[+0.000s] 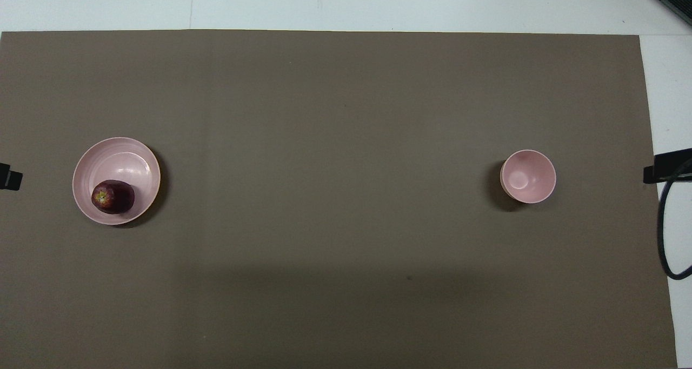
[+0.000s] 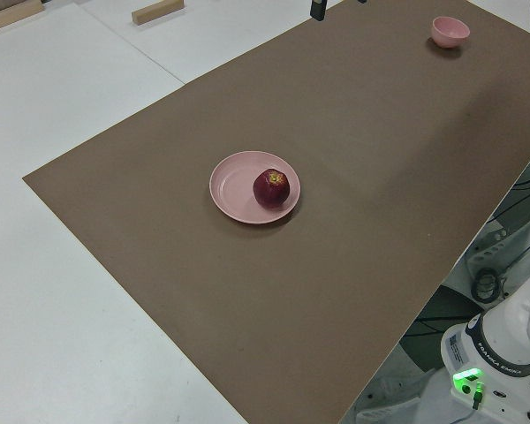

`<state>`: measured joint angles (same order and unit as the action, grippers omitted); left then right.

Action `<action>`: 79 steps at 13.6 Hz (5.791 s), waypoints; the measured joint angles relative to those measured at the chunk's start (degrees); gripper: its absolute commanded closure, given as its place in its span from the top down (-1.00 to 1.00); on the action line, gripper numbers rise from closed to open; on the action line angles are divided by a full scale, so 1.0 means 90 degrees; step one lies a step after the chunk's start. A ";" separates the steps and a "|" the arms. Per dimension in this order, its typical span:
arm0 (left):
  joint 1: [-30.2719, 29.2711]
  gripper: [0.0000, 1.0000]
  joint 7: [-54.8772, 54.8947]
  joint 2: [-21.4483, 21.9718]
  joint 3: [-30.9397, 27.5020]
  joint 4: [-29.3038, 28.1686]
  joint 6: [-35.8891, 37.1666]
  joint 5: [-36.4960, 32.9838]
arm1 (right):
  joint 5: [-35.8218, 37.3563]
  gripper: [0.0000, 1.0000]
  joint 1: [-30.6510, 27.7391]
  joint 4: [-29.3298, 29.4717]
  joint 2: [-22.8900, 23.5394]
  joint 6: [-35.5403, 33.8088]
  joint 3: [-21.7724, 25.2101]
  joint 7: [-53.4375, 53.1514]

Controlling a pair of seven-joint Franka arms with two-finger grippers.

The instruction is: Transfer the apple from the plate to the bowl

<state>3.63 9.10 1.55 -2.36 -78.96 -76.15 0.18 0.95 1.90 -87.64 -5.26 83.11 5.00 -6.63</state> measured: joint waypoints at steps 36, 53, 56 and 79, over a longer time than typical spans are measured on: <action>-0.0764 1.00 0.0559 -0.0015 -0.0087 -0.4774 -0.5332 -0.0021 | -0.0234 1.00 0.0085 -0.0462 0.0001 0.0604 -0.0162 0.0000; -0.0839 -0.26 0.0583 -0.0427 0.0043 -0.5679 -0.6567 0.0087 | -0.0678 1.00 0.0713 -0.1370 0.0458 0.2130 -0.0252 -0.0262; -0.0837 -1.00 0.0622 -0.0414 0.0051 -0.5673 -0.6577 0.0090 | -0.0678 1.00 0.0701 -0.1371 0.0458 0.2200 -0.0249 -0.0263; -0.0305 -1.00 -0.0623 0.0019 0.2424 -0.3691 -0.4405 0.5921 | -0.4507 1.00 0.0985 -0.1314 0.0991 0.2578 -0.0266 -0.4371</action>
<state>0.89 3.50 1.72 19.46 -112.18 -115.79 53.46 -39.61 10.77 -99.47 3.66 106.31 2.60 -45.97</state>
